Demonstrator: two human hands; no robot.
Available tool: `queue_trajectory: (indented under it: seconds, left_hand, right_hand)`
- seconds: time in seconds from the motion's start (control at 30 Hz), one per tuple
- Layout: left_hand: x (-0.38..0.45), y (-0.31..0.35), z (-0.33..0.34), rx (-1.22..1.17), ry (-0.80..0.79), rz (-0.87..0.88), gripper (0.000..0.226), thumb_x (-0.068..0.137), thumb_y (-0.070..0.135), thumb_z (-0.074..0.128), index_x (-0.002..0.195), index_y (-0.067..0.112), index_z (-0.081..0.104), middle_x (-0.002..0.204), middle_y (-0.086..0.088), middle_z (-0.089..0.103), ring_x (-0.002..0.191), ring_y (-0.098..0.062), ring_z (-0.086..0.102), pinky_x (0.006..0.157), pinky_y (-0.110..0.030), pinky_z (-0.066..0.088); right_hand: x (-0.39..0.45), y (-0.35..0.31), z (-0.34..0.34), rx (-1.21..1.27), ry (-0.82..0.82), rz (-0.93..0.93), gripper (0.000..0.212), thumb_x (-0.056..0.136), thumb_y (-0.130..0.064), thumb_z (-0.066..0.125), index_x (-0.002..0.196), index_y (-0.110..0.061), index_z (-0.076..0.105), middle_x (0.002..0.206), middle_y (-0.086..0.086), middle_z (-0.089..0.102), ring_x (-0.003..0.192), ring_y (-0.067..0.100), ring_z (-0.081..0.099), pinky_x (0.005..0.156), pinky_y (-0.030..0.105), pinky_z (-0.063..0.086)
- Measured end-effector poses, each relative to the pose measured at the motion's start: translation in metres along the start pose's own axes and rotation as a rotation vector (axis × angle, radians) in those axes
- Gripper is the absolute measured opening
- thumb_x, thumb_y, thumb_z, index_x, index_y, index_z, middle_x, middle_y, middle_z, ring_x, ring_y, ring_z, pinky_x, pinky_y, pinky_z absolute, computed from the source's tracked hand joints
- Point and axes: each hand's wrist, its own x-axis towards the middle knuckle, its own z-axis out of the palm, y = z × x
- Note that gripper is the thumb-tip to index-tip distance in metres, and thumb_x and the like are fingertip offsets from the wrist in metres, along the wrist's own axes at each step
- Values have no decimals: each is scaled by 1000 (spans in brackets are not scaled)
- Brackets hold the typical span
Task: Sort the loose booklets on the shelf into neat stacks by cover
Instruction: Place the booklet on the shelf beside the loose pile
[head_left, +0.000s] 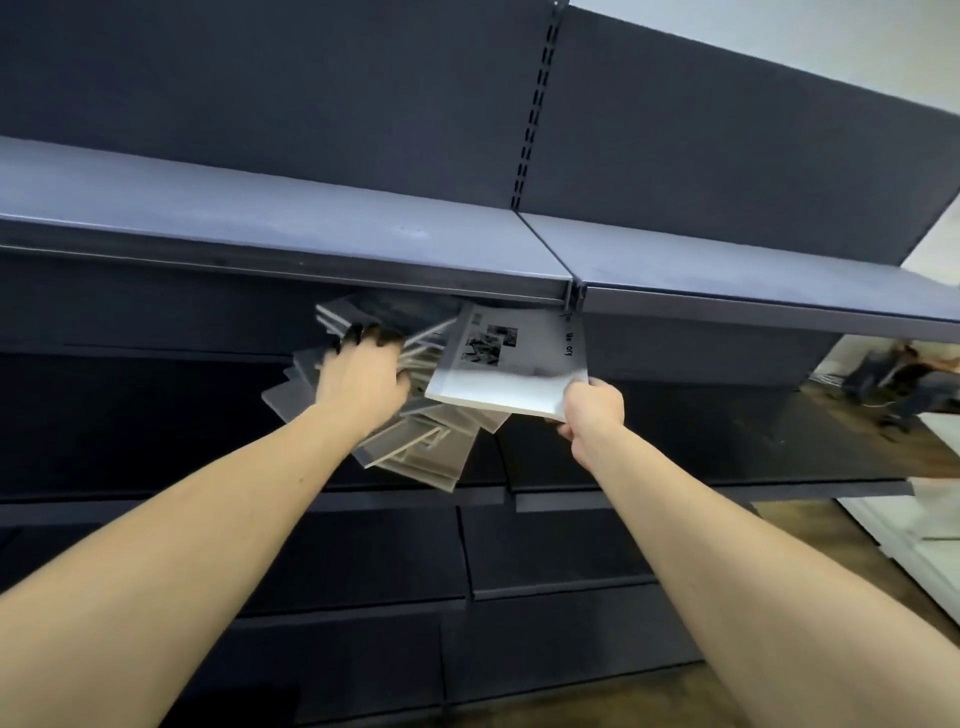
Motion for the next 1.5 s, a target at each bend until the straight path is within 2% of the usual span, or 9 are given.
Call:
queue_trajectory:
  seconds: [0.07,0.23,0.43,0.63,0.77,0.87,1.3,1.43,1.5]
  left_hand:
    - [2,20,4,41,16,20,44,91,30,51,133,18,52,135,-11,52,124,-34,44,103,-49,37]
    - [4,71,12,102,-1,31,42,93,32,48,130,12,53,126,-15,57,115,-35,52,98,-47,39]
    - [-2,153,27,128,-30,109,38,93,33,50,125,13,54,124,-12,57,114,-33,53,95,-44,40]
    - [-15,252,51,133,-86,166,44,95,35,48,134,15,50,133,-10,54,124,-30,49,103,-41,36]
    - [-27,305,68,110,-115,194,44,95,34,47,135,15,49,133,-9,54,125,-29,48,105,-41,36]
    - [-38,337,79,92,-125,203,44,95,34,47,135,14,49,132,-9,55,123,-28,49,103,-40,38]
    - [-25,393,117,130,-219,204,46,96,35,45,138,16,48,131,-9,56,119,-28,53,100,-39,41]
    - [-1,413,140,99,-264,180,45,96,33,46,137,15,48,130,-10,56,116,-30,55,97,-39,43]
    - [18,429,162,55,-309,152,45,96,32,47,137,14,49,131,-11,55,116,-31,54,97,-40,43]
  right_hand:
    - [9,4,-19,16,12,7,40,101,-15,41,140,-18,52,94,0,60,69,18,52,45,23,35]
    - [28,16,-71,38,52,40,40,97,-13,38,132,-19,58,104,4,66,74,22,59,42,23,35]
    - [48,24,-156,66,136,49,37,95,-10,36,123,-11,61,98,4,63,64,21,50,45,25,35]
    - [73,46,-258,109,217,80,29,95,-6,36,108,-11,62,91,5,58,55,19,43,44,23,34]
    - [95,65,-308,105,249,127,34,93,-7,37,114,-9,62,104,11,63,54,22,40,46,25,33]
    - [107,75,-339,79,251,127,32,93,-7,37,113,-8,62,106,13,64,53,22,42,45,24,34]
    - [160,101,-390,106,240,201,18,96,-7,39,97,-6,57,99,12,60,54,22,43,47,25,35]
    - [200,105,-394,67,234,206,19,96,-7,38,98,-6,57,103,13,60,55,23,43,48,26,36]
    - [235,107,-394,31,257,213,25,95,-8,38,106,-5,60,108,14,62,53,22,43,47,27,35]
